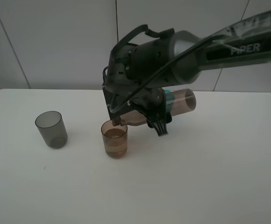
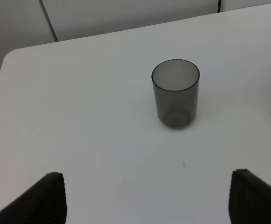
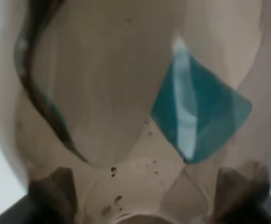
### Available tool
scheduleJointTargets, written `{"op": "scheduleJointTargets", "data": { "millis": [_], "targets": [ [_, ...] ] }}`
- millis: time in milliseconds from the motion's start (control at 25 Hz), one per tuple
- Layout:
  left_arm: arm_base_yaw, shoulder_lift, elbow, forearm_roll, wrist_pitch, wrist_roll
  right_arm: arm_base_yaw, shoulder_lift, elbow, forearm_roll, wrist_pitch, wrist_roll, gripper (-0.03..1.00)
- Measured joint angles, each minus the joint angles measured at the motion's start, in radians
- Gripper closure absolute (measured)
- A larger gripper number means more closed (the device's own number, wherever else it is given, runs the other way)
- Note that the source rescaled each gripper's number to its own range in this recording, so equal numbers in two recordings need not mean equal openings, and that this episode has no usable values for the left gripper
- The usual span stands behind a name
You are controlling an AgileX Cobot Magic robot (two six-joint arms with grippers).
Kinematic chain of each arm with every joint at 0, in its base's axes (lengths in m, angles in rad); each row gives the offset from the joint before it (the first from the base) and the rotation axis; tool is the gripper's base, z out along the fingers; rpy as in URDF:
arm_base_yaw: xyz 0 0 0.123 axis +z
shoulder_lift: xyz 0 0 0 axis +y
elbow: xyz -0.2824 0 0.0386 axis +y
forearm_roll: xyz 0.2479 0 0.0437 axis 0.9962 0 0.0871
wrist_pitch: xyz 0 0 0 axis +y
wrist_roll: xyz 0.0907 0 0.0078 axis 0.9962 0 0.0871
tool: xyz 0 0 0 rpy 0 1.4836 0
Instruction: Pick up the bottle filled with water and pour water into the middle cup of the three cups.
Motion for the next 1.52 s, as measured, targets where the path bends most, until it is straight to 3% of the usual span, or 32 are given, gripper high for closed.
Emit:
{"op": "scheduleJointTargets", "data": {
  "millis": [320,480,800,1160,1360,1520],
  "targets": [
    [0.000,0.000,0.000,0.000,0.000,0.000,-0.020,-0.034,0.000,0.067,-0.039,0.000,0.97],
    [0.000,0.000,0.000,0.000,0.000,0.000,-0.051,-0.072,0.000,0.170,-0.062,0.008,0.97],
    [0.000,0.000,0.000,0.000,0.000,0.000,-0.134,-0.131,0.000,0.338,-0.147,0.117,0.97],
    [0.000,0.000,0.000,0.000,0.000,0.000,-0.211,-0.181,0.000,0.446,-0.191,0.228,0.97],
    [0.000,0.000,0.000,0.000,0.000,0.000,-0.254,-0.216,0.023,0.504,-0.264,0.235,0.97],
    [0.000,0.000,0.000,0.000,0.000,0.000,-0.303,-0.279,0.120,0.564,-0.388,0.236,0.97]
  ]
}}
